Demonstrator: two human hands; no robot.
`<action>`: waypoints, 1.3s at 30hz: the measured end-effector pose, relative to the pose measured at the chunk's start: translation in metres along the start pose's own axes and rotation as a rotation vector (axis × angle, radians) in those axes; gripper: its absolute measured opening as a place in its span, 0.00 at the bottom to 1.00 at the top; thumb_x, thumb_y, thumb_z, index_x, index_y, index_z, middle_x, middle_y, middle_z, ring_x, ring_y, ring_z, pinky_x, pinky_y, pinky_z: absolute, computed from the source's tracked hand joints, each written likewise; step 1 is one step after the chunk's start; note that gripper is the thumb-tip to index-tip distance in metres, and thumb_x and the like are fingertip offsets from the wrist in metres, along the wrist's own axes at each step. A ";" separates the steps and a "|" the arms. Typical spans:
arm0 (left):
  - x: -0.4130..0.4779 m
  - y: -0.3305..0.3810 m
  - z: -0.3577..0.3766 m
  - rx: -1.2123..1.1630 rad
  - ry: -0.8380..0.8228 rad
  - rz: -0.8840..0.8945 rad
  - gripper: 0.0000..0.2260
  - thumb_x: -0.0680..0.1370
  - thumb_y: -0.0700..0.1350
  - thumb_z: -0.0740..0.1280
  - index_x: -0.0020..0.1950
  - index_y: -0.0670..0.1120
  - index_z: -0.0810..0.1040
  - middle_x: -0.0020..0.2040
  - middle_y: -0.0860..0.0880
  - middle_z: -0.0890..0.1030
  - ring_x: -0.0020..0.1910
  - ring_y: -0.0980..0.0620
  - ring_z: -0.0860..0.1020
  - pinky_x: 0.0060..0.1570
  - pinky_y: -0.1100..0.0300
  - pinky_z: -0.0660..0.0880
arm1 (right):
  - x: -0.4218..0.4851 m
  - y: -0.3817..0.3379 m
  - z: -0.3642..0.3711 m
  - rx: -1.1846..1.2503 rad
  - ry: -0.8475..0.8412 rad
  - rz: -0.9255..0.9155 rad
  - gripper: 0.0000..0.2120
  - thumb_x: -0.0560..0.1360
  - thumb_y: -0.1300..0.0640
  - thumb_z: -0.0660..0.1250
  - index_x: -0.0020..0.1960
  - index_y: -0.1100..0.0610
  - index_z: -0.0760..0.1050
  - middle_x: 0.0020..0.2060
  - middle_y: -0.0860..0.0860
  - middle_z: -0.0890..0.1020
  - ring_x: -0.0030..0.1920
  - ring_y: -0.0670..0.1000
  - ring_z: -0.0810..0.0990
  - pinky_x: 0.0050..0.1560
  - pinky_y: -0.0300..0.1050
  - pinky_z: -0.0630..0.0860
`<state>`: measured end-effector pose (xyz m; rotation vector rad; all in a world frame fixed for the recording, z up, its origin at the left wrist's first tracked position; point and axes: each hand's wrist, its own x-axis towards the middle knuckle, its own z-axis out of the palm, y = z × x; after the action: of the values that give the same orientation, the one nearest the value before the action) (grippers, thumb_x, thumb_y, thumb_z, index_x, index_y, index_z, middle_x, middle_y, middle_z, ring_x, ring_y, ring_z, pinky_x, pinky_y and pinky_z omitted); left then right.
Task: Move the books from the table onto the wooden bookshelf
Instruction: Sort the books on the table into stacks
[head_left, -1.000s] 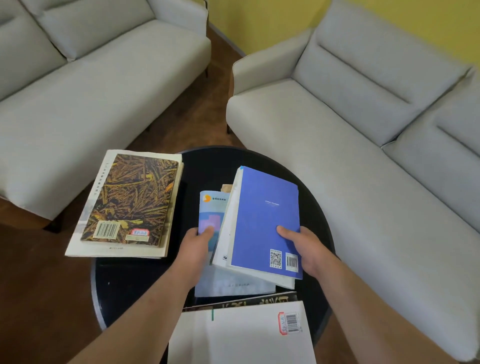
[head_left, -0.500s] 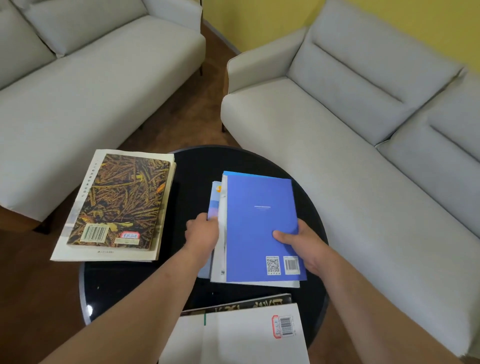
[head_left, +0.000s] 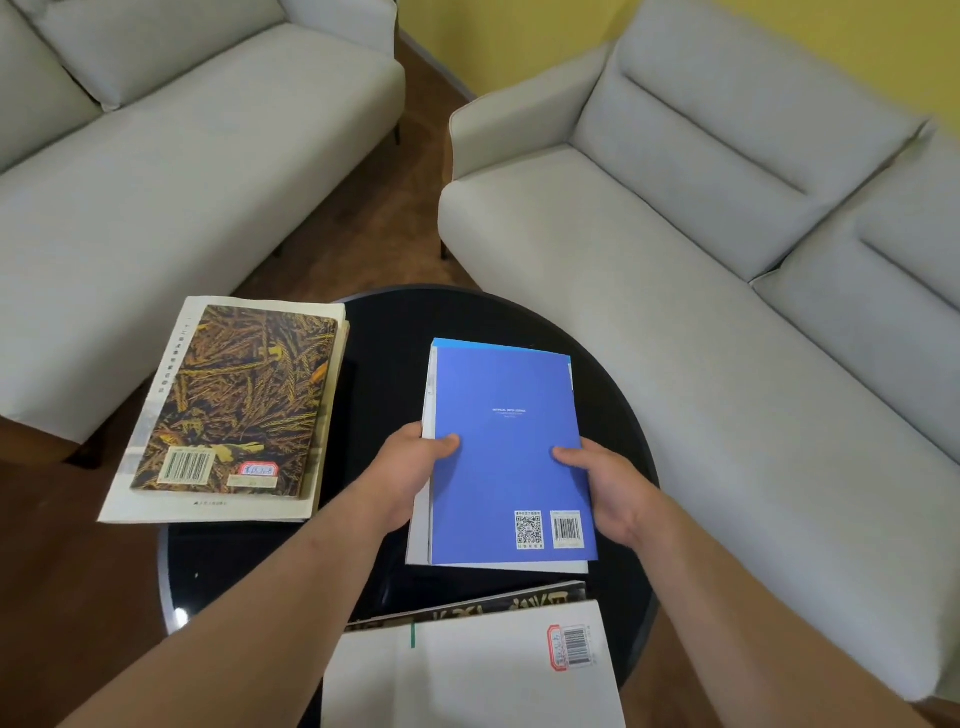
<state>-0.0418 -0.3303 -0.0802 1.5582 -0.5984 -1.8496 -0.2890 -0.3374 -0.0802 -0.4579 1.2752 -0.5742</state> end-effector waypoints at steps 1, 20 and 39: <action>0.001 0.001 0.001 0.013 0.012 0.015 0.11 0.82 0.43 0.65 0.64 0.48 0.79 0.56 0.47 0.86 0.52 0.45 0.86 0.56 0.41 0.80 | 0.001 -0.002 0.000 0.008 0.005 0.008 0.18 0.79 0.48 0.69 0.65 0.54 0.74 0.57 0.55 0.87 0.55 0.60 0.87 0.47 0.54 0.85; -0.004 -0.003 0.008 -0.025 0.078 0.075 0.13 0.82 0.45 0.64 0.66 0.53 0.74 0.58 0.49 0.84 0.53 0.47 0.85 0.54 0.43 0.81 | 0.002 -0.005 0.001 -0.106 -0.013 -0.031 0.18 0.78 0.50 0.71 0.65 0.51 0.74 0.56 0.53 0.87 0.54 0.58 0.87 0.50 0.54 0.84; -0.015 -0.017 0.009 0.011 0.131 -0.091 0.20 0.76 0.49 0.74 0.63 0.41 0.77 0.56 0.43 0.85 0.52 0.41 0.85 0.56 0.41 0.80 | -0.003 0.008 0.008 -0.144 0.104 0.027 0.21 0.75 0.46 0.75 0.62 0.55 0.76 0.48 0.54 0.89 0.47 0.58 0.89 0.45 0.53 0.85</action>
<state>-0.0522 -0.3083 -0.0794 1.7237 -0.4855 -1.7962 -0.2805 -0.3291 -0.0812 -0.5349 1.4264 -0.4906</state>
